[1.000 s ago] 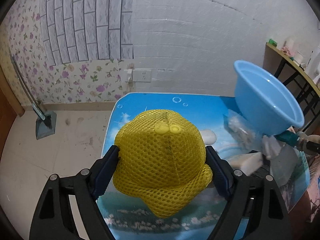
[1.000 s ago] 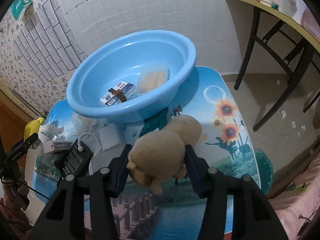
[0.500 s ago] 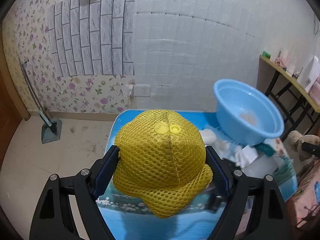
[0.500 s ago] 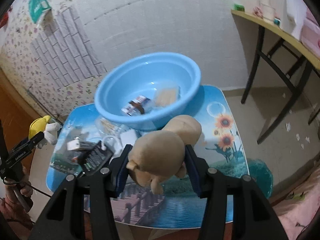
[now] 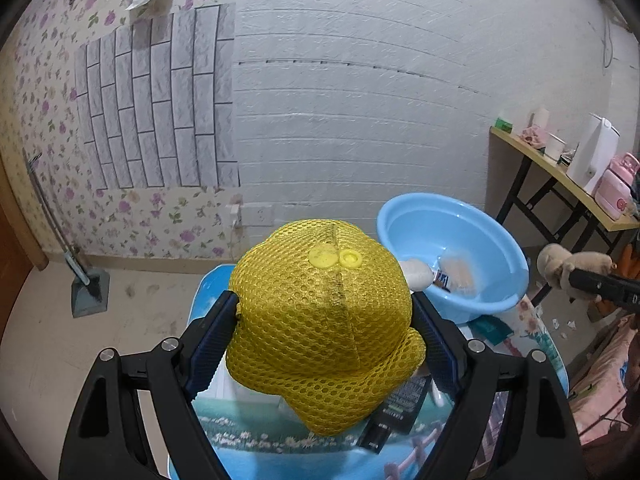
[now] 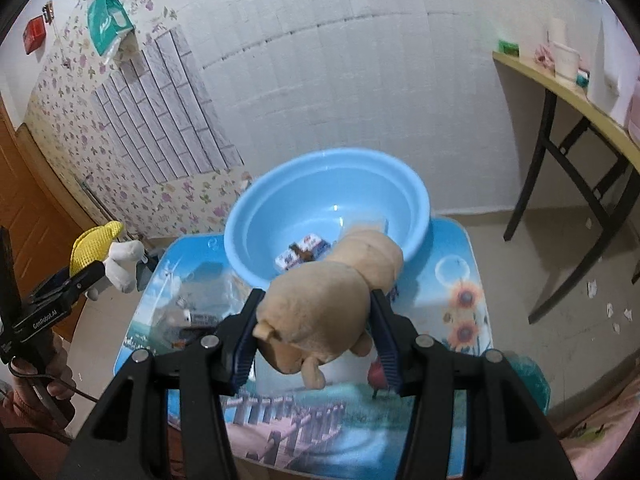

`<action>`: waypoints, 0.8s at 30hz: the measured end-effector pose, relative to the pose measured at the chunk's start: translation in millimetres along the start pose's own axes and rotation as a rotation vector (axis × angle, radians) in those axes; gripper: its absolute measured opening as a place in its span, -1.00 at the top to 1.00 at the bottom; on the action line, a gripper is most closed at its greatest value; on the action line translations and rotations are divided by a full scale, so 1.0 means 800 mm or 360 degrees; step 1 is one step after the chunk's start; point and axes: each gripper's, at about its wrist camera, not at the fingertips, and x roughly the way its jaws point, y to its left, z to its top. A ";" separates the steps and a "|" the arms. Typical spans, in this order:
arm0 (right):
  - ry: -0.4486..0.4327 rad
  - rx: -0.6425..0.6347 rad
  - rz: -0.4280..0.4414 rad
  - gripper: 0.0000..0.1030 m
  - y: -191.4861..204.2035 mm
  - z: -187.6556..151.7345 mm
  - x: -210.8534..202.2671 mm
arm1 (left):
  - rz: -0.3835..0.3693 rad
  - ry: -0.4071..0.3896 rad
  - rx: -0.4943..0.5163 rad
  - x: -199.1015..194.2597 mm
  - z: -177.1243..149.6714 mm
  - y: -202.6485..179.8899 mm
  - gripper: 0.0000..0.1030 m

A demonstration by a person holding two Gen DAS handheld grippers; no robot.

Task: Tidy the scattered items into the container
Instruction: 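Carry the cap and teddy bear into the basin and open both tools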

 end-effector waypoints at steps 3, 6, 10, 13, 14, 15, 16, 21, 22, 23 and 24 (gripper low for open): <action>-0.0063 -0.0004 -0.0007 0.02 -0.004 0.010 -0.003 | -0.0012 0.0005 0.0001 0.009 0.009 -0.004 -0.65; -0.0104 -0.0027 -0.0014 0.02 -0.006 0.023 -0.002 | -0.0015 0.0000 0.0039 0.017 0.021 -0.013 -0.65; -0.0105 -0.0025 0.0002 0.02 -0.011 0.037 0.003 | -0.0032 -0.0029 0.0042 0.020 0.037 -0.019 -0.65; -0.0098 -0.0053 0.0017 0.02 -0.013 0.048 0.010 | -0.0048 -0.0026 0.0068 0.030 0.048 -0.029 -0.65; -0.0101 -0.0062 0.0024 0.02 -0.013 0.053 0.013 | -0.0048 -0.0026 0.0082 0.033 0.050 -0.032 -0.65; -0.0101 -0.0065 0.0031 0.02 -0.013 0.055 0.015 | -0.0051 -0.0027 0.0099 0.037 0.054 -0.038 -0.65; -0.0100 -0.0071 0.0046 0.02 -0.013 0.059 0.019 | -0.0064 -0.0024 0.0106 0.041 0.056 -0.044 -0.65; -0.0065 -0.0089 0.0083 0.02 -0.012 0.066 0.042 | -0.0166 0.0049 0.0165 0.071 0.056 -0.075 -0.65; -0.0053 -0.0087 0.0094 0.02 -0.013 0.066 0.047 | -0.0173 0.0062 0.0190 0.077 0.056 -0.084 -0.65; -0.0037 -0.0086 0.0104 0.02 -0.015 0.067 0.053 | -0.0184 0.0076 0.0213 0.083 0.056 -0.091 -0.65; -0.0029 -0.0088 0.0106 0.02 -0.016 0.066 0.057 | -0.0202 0.0090 0.0231 0.090 0.056 -0.098 -0.65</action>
